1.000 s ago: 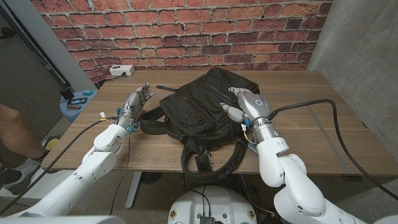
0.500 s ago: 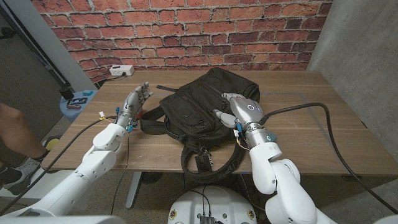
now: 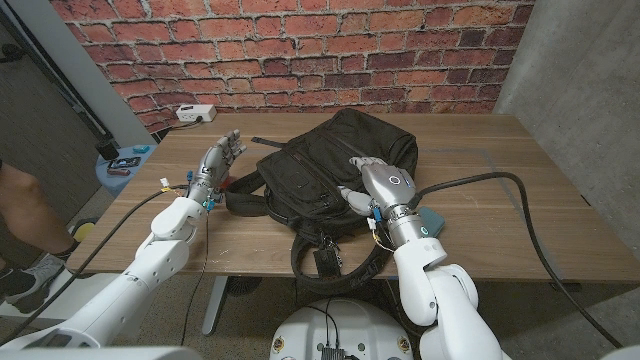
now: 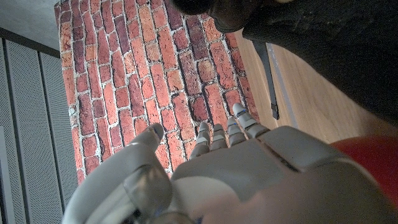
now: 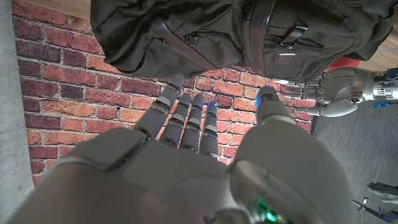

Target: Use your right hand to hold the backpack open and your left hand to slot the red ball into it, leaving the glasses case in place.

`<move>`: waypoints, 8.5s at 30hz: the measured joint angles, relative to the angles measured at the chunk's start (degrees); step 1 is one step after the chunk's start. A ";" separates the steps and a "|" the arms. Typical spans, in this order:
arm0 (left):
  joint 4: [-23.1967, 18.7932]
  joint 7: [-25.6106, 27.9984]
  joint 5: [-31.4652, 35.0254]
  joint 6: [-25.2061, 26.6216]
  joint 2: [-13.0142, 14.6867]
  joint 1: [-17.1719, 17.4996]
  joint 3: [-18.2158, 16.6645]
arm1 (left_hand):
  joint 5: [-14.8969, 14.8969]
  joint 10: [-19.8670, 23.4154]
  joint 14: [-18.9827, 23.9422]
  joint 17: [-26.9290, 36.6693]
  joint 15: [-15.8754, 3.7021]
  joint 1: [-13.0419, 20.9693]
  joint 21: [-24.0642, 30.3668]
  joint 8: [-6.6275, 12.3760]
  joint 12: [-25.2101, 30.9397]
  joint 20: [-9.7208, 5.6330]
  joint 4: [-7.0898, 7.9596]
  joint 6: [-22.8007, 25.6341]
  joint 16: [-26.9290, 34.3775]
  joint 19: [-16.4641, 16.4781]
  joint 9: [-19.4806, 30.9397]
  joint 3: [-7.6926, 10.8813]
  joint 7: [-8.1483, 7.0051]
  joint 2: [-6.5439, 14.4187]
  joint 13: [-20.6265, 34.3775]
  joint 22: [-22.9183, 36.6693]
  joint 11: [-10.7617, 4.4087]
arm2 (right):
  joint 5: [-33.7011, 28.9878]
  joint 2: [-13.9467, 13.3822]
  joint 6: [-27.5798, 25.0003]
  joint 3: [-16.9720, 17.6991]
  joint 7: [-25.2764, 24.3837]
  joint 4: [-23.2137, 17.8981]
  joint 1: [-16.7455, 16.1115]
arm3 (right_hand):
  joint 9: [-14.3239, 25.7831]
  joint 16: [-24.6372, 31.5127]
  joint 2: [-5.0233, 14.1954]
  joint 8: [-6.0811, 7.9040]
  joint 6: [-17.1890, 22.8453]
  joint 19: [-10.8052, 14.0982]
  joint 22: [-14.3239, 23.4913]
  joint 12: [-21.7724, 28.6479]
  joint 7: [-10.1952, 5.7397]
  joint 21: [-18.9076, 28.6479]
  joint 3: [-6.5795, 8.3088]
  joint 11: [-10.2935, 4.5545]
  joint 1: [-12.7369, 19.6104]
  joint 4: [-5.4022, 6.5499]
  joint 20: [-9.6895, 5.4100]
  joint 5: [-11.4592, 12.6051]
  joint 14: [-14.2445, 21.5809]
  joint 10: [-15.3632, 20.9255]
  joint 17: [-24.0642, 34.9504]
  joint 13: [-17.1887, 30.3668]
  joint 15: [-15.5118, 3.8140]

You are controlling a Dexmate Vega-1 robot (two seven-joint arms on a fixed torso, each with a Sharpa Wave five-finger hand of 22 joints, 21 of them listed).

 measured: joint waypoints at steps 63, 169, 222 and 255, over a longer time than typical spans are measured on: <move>4.76 -3.44 -0.58 -7.55 -2.45 0.24 -0.36 | 0.00 0.00 -0.01 0.00 -0.01 -0.32 -1.62 0.00 0.00 0.21 -0.15 0.00 0.00 0.82 0.00 0.62 0.00 -0.32 0.00 0.00 0.00 | -11.51 6.15 8.05 -2.14 -4.91 5.94 -8.85 | 0.26 1.12 -3.70 0.45 3.89 4.09 0.14 1.77 -1.43 0.00 -0.01 -1.35 7.76 0.81 -0.20 0.00 4.33 4.26 0.87 2.39 -0.24; 14.68 -12.02 -3.71 -14.80 -6.88 -2.65 0.04 | -0.22 0.10 0.19 0.00 0.19 -0.32 -3.77 0.00 0.00 0.20 -1.03 0.53 0.00 1.86 0.00 2.13 -0.10 -0.32 0.00 0.00 0.10 | -3.63 7.00 5.59 -9.68 -18.00 18.39 2.77 | 0.53 4.90 -3.24 2.07 14.46 8.20 0.11 7.55 -2.36 0.45 -1.75 -3.37 11.23 1.59 -0.82 -0.27 11.25 14.84 3.33 6.35 -0.40; 14.65 -12.14 -3.30 -15.39 -7.72 -2.26 0.67 | -0.22 0.62 0.19 0.04 0.19 -0.32 -5.09 0.46 0.00 0.62 -1.58 2.57 -0.26 2.66 0.00 2.69 0.09 -0.32 0.00 0.00 0.21 | 3.72 4.58 6.11 -12.33 -39.15 29.97 10.61 | 0.80 10.22 -1.73 5.12 29.67 17.00 0.43 14.20 -7.59 2.51 -2.45 -8.90 15.31 1.66 -3.69 -0.28 24.86 28.56 5.44 7.23 -1.73; 14.38 -11.68 -2.56 -14.25 -7.70 -2.88 1.54 | -0.44 0.85 0.82 0.02 0.19 -0.32 -5.76 0.46 0.00 0.83 -1.82 2.97 -0.24 2.87 0.00 2.92 -0.32 -0.32 0.00 0.32 0.43 | -1.49 -1.62 7.04 -11.15 -38.13 28.48 12.68 | 1.14 11.29 -0.19 6.64 36.47 19.28 0.68 16.44 -9.22 2.84 -1.87 -10.33 17.57 1.42 -4.30 -0.28 32.49 35.53 7.03 6.46 -3.59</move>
